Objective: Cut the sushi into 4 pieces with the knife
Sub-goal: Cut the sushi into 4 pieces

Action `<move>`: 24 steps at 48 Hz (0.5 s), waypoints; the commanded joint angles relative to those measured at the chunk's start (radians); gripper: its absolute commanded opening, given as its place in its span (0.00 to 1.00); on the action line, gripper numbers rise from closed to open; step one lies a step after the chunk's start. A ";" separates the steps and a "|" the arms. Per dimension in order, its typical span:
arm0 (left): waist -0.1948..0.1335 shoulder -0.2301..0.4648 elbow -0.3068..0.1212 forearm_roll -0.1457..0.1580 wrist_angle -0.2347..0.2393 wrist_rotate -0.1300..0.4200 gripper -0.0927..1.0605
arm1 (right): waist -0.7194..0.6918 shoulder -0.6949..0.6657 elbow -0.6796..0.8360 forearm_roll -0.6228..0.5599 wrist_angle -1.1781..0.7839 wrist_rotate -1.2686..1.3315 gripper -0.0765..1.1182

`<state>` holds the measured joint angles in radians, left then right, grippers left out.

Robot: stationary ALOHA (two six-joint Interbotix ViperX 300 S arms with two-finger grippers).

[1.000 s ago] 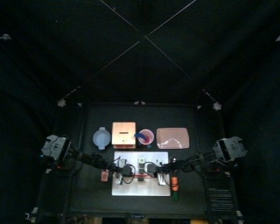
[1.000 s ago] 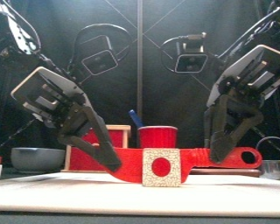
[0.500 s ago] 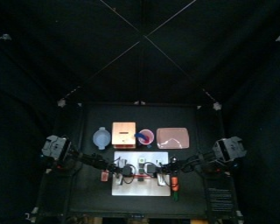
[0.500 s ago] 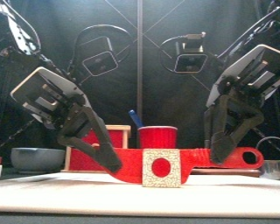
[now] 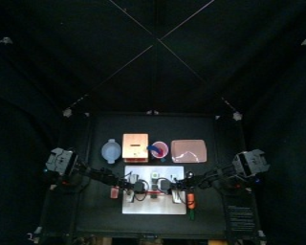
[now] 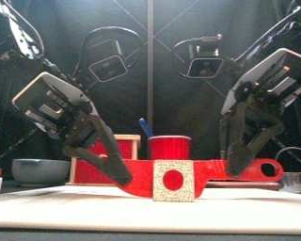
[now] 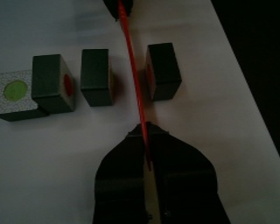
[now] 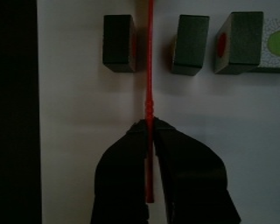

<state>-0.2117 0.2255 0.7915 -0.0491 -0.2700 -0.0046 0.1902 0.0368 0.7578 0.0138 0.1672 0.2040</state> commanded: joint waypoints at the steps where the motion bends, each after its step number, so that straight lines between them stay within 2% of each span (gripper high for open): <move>1: 0.025 0.005 -0.006 0.011 0.015 0.014 0.36 | -0.020 -0.008 -0.002 -0.017 0.014 -0.005 0.14; 15: 0.071 -0.023 -0.006 0.067 0.029 0.012 0.36 | -0.054 -0.041 -0.002 -0.043 0.031 -0.003 0.14; 24: 0.078 -0.035 -0.005 0.077 0.031 0.012 0.36 | -0.055 -0.041 -0.002 -0.044 0.031 -0.005 0.14</move>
<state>-0.1411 0.1963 0.7869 0.0215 -0.2516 0.0015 0.1457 0.0153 0.7609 -0.0276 0.1979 0.2025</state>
